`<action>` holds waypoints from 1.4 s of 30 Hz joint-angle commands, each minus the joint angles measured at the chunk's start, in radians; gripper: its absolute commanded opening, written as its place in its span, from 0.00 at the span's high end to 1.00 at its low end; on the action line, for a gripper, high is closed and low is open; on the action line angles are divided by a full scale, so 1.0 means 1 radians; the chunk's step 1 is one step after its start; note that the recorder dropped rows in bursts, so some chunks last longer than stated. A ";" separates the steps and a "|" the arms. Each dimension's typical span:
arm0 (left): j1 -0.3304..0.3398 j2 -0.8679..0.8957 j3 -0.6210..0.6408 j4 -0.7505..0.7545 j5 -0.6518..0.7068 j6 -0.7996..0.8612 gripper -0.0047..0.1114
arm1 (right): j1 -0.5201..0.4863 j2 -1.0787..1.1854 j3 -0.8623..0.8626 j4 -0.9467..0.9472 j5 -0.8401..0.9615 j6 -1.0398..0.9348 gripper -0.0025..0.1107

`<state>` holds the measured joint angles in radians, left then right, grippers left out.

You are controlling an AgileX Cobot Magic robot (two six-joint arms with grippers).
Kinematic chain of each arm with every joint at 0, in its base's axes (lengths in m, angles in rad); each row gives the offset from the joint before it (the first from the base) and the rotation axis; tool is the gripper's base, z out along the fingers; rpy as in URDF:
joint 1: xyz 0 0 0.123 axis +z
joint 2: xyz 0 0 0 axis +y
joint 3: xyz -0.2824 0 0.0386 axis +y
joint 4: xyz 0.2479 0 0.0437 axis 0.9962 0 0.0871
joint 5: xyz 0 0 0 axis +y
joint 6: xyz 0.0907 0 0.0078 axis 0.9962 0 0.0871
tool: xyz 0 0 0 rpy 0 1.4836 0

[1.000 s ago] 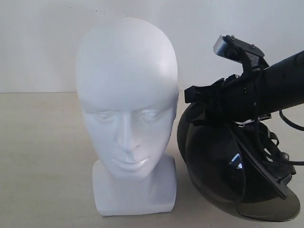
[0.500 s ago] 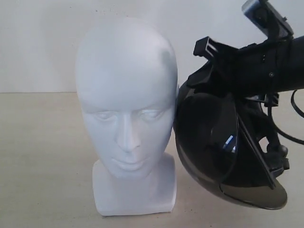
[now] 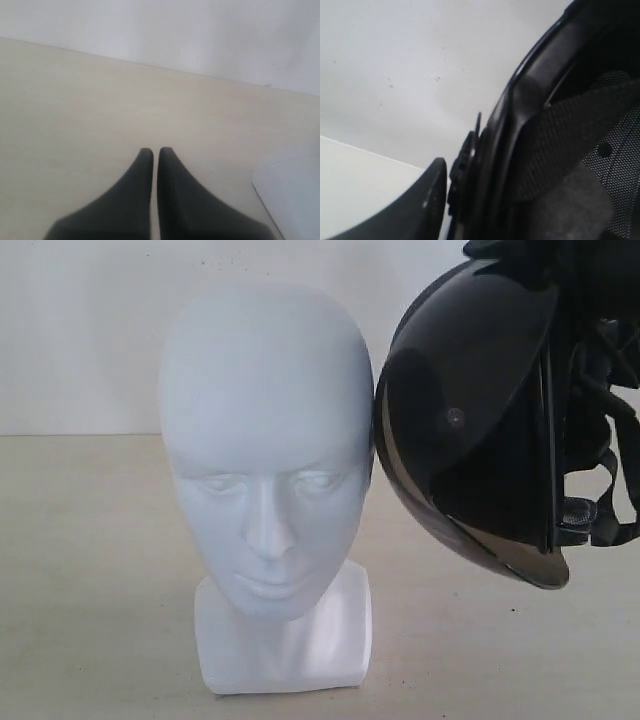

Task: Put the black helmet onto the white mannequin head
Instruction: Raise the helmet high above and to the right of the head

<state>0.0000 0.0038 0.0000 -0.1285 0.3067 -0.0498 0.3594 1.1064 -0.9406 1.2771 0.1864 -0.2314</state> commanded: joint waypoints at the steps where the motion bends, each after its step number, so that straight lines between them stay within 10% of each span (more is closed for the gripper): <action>1: -0.006 -0.004 0.000 0.006 0.001 -0.009 0.92 | -0.002 -0.052 -0.014 0.127 -0.086 -0.001 0.98; 22: -0.006 -0.004 0.000 0.006 0.001 -0.009 0.92 | -0.002 -0.224 -0.014 0.136 -0.147 -0.057 0.98; 37: -0.006 -0.004 0.000 0.006 0.001 -0.009 0.92 | -0.002 -0.222 0.107 -1.351 -0.457 1.776 0.98; 42: -0.006 -0.004 0.000 0.006 0.001 -0.009 0.92 | -0.002 -0.194 0.201 -1.355 -0.688 1.892 0.98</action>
<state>0.0000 0.0038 0.0000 -0.1285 0.3067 -0.0498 0.3594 0.9118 -0.7664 -0.0372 -0.2424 1.5636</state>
